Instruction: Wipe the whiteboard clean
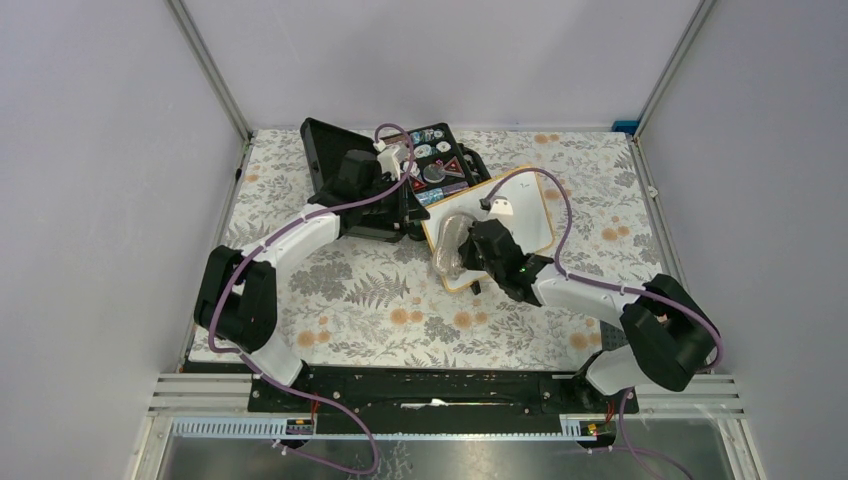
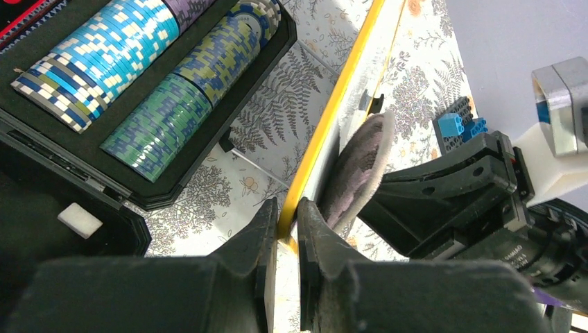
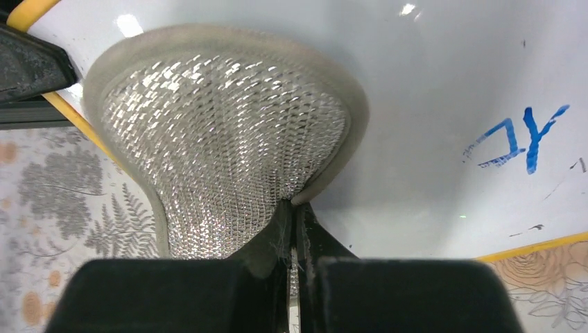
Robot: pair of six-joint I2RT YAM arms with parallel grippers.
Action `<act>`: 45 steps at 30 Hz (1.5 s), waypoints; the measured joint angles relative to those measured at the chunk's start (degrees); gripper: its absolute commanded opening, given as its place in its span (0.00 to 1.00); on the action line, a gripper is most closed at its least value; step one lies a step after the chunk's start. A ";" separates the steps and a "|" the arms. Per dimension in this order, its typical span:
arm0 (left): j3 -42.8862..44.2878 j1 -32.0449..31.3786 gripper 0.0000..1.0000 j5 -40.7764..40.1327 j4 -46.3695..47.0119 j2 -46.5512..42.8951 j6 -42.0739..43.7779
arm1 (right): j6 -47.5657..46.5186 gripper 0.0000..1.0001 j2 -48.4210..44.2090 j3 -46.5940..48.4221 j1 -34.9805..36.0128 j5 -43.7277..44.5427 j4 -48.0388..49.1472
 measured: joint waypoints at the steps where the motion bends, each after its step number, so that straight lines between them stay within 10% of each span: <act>1: 0.00 -0.07 0.00 0.11 0.00 0.00 -0.02 | 0.59 0.00 -0.70 -1.66 -0.42 -0.37 2.01; 11: 0.00 -0.35 0.00 0.35 0.35 0.00 -0.24 | 4.07 0.00 -4.42 -10.73 -3.82 -4.72 9.57; 28: 0.00 -0.26 0.00 -0.22 0.63 0.00 0.04 | -0.61 0.00 0.68 2.54 -0.76 -2.60 -6.27; 45: 0.00 -1.09 0.00 0.90 1.55 0.00 -0.50 | 3.37 0.00 -6.47 -12.94 -8.31 -7.10 4.09</act>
